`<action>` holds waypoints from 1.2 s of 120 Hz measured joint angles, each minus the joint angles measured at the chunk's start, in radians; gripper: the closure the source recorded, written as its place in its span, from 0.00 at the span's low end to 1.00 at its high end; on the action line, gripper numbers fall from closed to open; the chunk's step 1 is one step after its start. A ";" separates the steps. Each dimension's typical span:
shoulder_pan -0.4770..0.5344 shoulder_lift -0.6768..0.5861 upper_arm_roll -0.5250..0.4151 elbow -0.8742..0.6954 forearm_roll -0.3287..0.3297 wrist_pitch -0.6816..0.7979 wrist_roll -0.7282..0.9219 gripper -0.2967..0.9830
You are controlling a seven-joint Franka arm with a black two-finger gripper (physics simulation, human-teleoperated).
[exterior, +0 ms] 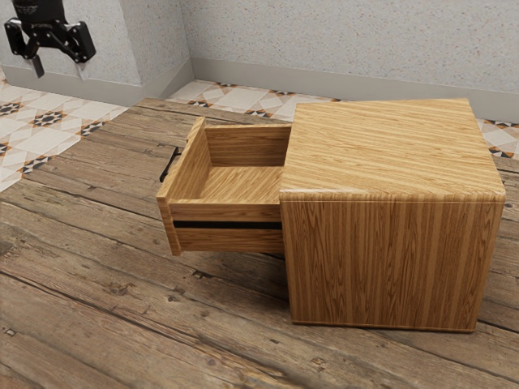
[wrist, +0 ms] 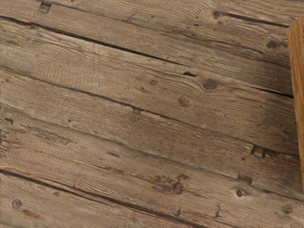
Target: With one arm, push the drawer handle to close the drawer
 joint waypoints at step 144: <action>0.210 -0.176 -0.111 -0.715 0.067 0.550 0.027 0.25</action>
